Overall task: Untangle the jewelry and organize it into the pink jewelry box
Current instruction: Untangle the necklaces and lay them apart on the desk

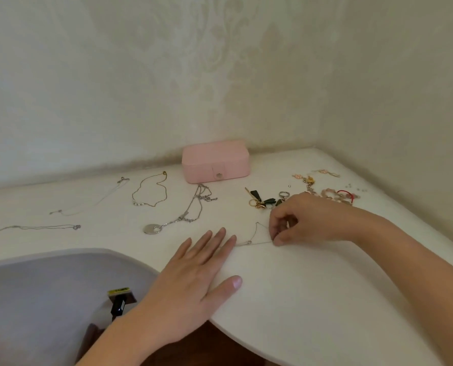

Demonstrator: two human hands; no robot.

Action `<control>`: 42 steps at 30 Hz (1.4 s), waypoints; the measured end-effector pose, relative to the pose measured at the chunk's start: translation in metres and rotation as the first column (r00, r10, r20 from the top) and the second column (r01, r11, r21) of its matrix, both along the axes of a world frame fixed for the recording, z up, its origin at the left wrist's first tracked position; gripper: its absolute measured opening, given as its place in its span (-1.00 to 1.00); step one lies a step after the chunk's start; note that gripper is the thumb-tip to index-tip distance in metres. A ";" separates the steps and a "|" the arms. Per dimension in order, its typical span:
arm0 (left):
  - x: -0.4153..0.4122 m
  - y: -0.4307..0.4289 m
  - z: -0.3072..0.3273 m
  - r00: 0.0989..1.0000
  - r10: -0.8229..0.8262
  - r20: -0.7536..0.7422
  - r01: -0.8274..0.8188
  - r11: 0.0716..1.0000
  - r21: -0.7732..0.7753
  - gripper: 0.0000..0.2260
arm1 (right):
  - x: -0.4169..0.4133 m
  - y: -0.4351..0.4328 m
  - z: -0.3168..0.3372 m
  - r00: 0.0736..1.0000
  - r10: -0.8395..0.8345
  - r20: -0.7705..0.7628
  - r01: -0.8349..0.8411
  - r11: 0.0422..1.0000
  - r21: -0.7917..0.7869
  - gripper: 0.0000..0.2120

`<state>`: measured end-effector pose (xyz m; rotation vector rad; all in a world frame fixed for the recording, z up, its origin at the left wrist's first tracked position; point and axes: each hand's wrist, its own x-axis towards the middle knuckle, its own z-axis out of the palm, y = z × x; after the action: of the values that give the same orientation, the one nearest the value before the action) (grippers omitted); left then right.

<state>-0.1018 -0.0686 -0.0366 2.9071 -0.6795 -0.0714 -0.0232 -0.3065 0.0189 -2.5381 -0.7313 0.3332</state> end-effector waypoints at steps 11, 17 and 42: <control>0.004 0.040 -0.003 0.982 0.186 -0.023 -0.187 0.981 -0.060 -0.34 | -0.009 -0.014 0.017 0.944 0.101 -0.314 -0.130 0.989 -0.075 -0.96; 0.013 0.049 0.002 0.967 0.256 -0.020 -0.256 0.961 -0.099 -0.29 | -0.007 -0.021 0.018 0.945 0.074 -0.319 -0.086 0.996 -0.024 -0.96; -0.012 0.045 -0.010 0.996 0.041 0.082 -0.005 0.916 -0.402 -0.79 | -0.005 -0.015 0.008 0.985 -0.010 -0.175 0.006 1.000 -0.025 -0.84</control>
<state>-0.1141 -0.0232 -0.0469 2.5303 -0.5912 0.1811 -0.0281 -0.3211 0.0273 -2.4948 -0.6528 0.5579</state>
